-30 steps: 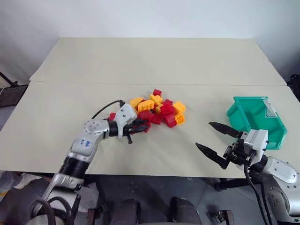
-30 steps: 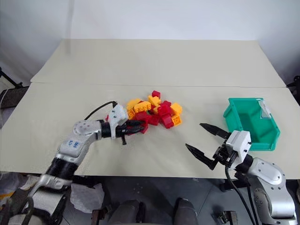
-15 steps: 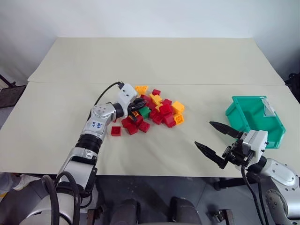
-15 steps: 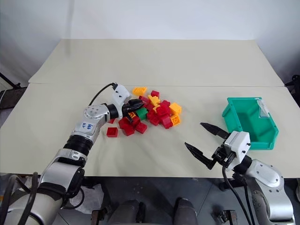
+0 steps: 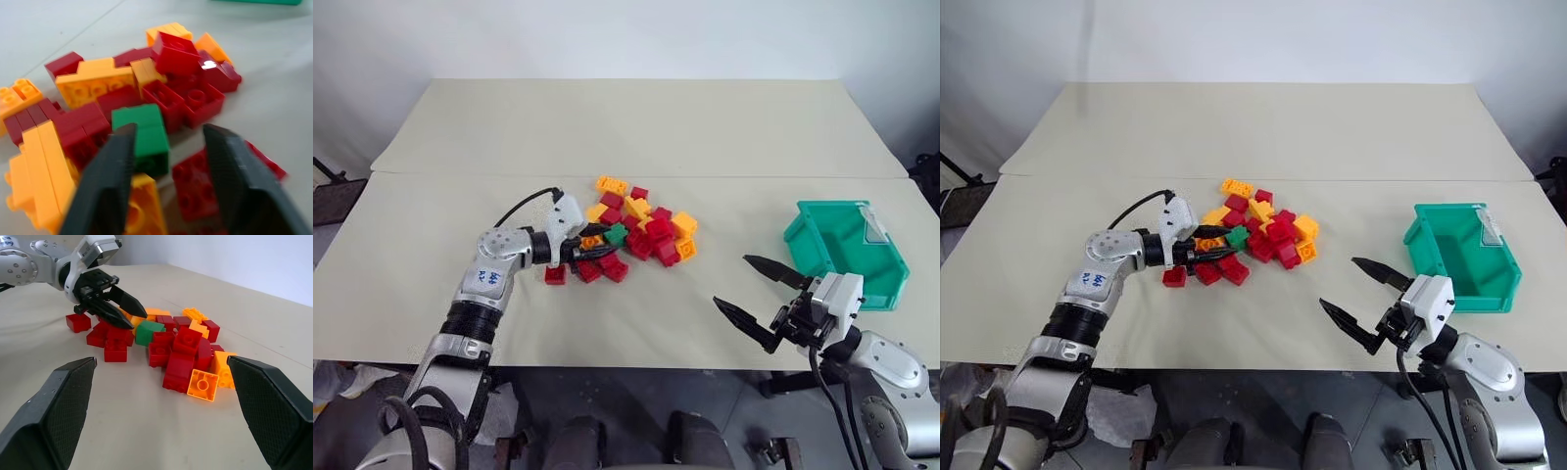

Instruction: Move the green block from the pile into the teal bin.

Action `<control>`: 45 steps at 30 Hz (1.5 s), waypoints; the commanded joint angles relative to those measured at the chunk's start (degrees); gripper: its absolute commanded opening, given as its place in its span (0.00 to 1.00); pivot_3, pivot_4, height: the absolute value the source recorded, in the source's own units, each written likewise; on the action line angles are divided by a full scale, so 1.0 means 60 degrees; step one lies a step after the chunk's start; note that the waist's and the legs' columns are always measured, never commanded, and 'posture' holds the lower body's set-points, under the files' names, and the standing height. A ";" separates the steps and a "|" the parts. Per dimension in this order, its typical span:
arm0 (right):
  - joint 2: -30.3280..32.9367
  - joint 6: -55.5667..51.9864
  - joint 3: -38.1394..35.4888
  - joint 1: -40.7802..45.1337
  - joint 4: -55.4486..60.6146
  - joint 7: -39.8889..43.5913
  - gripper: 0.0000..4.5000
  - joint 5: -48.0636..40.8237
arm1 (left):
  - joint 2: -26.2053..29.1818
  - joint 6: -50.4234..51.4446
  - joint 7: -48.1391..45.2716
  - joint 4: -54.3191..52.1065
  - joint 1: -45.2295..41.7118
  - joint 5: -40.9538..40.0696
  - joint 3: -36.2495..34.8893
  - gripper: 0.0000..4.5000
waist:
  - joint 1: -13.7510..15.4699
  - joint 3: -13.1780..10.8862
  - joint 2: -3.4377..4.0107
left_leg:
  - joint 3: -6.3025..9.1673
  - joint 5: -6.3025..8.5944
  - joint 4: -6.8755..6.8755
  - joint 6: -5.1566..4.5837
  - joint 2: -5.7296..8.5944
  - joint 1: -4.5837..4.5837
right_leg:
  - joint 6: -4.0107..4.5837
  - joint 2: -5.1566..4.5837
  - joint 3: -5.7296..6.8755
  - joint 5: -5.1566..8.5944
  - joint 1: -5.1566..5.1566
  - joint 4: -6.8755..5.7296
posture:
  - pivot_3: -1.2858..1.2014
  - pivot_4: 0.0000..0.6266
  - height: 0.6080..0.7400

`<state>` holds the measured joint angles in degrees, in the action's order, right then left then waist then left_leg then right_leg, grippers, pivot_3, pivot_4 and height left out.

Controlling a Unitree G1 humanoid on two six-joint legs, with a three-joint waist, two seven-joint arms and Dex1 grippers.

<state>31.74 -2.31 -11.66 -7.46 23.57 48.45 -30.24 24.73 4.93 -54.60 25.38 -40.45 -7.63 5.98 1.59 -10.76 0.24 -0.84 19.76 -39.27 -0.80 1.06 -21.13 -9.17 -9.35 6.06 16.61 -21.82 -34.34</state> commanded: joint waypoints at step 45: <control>-0.0163 0.0039 0.0103 0.0165 0.0540 -0.0375 1.00 -0.0020 | 0.0293 0.3749 -0.0174 0.0344 -0.1619 0.1882 0.2279 0.47 | -0.0033 0.0011 0.0003 | 0.0017 -0.0001 -0.0020 -0.0002 0.0001 0.0021 | -0.0001 0.0000 0.0007 0.0000 0.0035 -0.0009 | 0.52 0.24 1.00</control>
<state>31.07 -2.69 -11.19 -6.93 25.53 46.50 -30.23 26.69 26.44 -54.68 23.63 -52.06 1.11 16.48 1.39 -10.69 0.25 -0.73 19.76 -39.39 -0.81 1.06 -21.00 -9.18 -9.35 6.10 16.61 -21.60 -34.39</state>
